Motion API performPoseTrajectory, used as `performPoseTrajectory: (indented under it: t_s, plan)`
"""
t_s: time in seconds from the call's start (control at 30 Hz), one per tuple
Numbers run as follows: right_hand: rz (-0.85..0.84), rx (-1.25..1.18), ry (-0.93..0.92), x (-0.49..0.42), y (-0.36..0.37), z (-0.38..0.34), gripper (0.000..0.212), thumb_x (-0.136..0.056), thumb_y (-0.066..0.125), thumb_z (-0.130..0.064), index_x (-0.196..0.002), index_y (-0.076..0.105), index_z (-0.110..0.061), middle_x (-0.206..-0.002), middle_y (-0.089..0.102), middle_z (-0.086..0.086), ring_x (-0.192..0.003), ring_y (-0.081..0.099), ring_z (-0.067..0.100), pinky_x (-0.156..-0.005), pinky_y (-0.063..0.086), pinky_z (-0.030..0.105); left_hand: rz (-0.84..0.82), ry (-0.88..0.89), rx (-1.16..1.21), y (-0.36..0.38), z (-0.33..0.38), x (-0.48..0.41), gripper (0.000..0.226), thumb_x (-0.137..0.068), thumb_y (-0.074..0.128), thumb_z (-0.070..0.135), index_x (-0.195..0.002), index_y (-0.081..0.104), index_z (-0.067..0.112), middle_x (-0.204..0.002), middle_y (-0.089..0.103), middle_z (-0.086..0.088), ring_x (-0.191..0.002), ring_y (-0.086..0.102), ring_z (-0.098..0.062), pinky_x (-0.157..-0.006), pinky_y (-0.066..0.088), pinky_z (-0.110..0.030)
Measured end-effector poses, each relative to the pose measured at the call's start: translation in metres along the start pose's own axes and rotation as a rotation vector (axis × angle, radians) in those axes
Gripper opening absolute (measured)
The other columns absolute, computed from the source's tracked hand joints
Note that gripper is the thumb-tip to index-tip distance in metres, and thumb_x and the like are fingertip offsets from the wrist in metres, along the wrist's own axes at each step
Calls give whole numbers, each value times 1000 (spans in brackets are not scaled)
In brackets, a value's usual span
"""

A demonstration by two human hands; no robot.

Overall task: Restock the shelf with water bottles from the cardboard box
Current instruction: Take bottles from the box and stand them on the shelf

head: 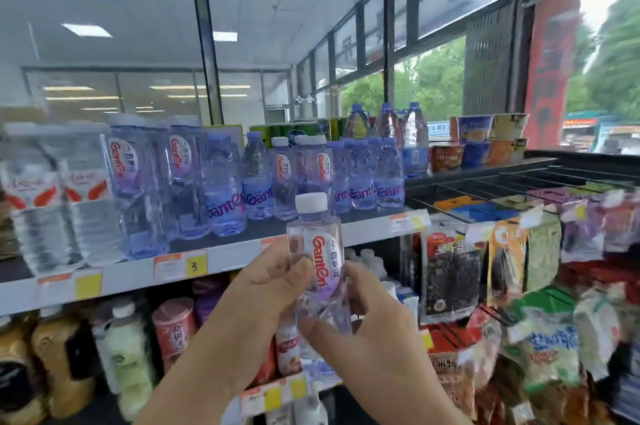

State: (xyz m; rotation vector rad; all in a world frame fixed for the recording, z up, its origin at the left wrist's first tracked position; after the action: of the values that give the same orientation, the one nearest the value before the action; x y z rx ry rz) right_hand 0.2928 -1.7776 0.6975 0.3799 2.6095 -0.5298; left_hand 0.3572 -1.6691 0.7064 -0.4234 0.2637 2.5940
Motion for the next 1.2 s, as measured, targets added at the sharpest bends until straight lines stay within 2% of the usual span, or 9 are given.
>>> performPoseTrajectory:
  t_s: [0.17,0.27,0.37,0.43,0.53,0.73,0.97,1.1,1.2]
  plan:
    - [33,61,10,-44,-13,4,38,-73,78,-50,-102,54,-45,-90,66,-31,-77,64,-7,-69,54,18,5,50,-79,2,16,-33,27,-88,59,26,-112,71,24,-109,74,-7,-99,71,-23,-76,58,-33]
    - [35,82,-46,-83,-12,2,43,-72,79,-49,-107,55,-41,-84,69,-22,-75,64,-7,-68,55,20,149,114,-250,-18,26,-62,41,-79,76,28,-119,67,29,-110,73,-2,-104,69,-25,-90,54,-48]
    - [4,111,-106,-121,-6,-2,46,-75,79,-48,-104,45,-38,-78,58,-26,-70,55,-17,-62,45,6,277,86,-354,-35,34,-93,79,-57,88,47,-128,59,30,-116,70,-5,-105,68,-27,-92,53,-54]
    - [-10,90,-137,-145,-5,-4,47,-78,78,-44,-110,44,-40,-75,45,-32,-64,46,-23,-57,38,3,320,92,-434,-40,43,-117,65,-64,86,41,-123,61,31,-110,72,-5,-98,71,-25,-87,56,-51]
    - [-35,73,-188,-180,-2,-1,56,-83,75,-41,-130,48,-28,-91,56,-25,-75,48,-9,-67,40,15,335,128,-447,-45,53,-152,29,-84,73,9,-105,66,29,-97,76,-3,-86,73,-19,-79,57,-43]
    - [-8,205,-193,-210,7,52,66,-91,64,-45,-148,39,-24,-132,58,-5,-122,52,15,-101,44,32,409,96,-492,-83,12,-193,41,-84,75,17,-119,62,32,-114,72,4,-113,64,-19,-97,51,-50]
    - [-39,380,-189,-224,27,76,42,-93,61,-40,-130,61,-20,-122,64,0,-111,58,16,-95,47,31,418,89,-541,-93,-16,-218,36,-87,72,25,-117,60,42,-119,68,10,-115,61,-15,-102,47,-48]
    - [-68,443,-200,-229,39,72,28,-96,58,-31,-118,65,-16,-115,63,4,-104,58,20,-88,44,30,429,67,-531,-94,-28,-228,83,-68,73,57,-143,41,38,-144,51,8,-132,48,-15,-110,40,-48]
    - [-84,524,-212,-235,47,74,19,-98,53,-27,-108,64,-15,-108,59,4,-99,58,23,-81,41,29,414,71,-483,-98,-37,-238,87,-66,74,55,-144,39,40,-144,52,8,-134,46,-12,-111,39,-47]
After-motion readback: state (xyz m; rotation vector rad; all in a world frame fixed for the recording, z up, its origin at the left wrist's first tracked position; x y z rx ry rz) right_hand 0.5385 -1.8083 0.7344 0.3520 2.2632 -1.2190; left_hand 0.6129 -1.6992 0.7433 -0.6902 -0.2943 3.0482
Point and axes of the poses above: each hand's wrist, its own x-axis away from the middle knuckle, its own y-axis out of the palm, z = x × y, the point moved 10 cm from there along -x, towards the middle knuckle
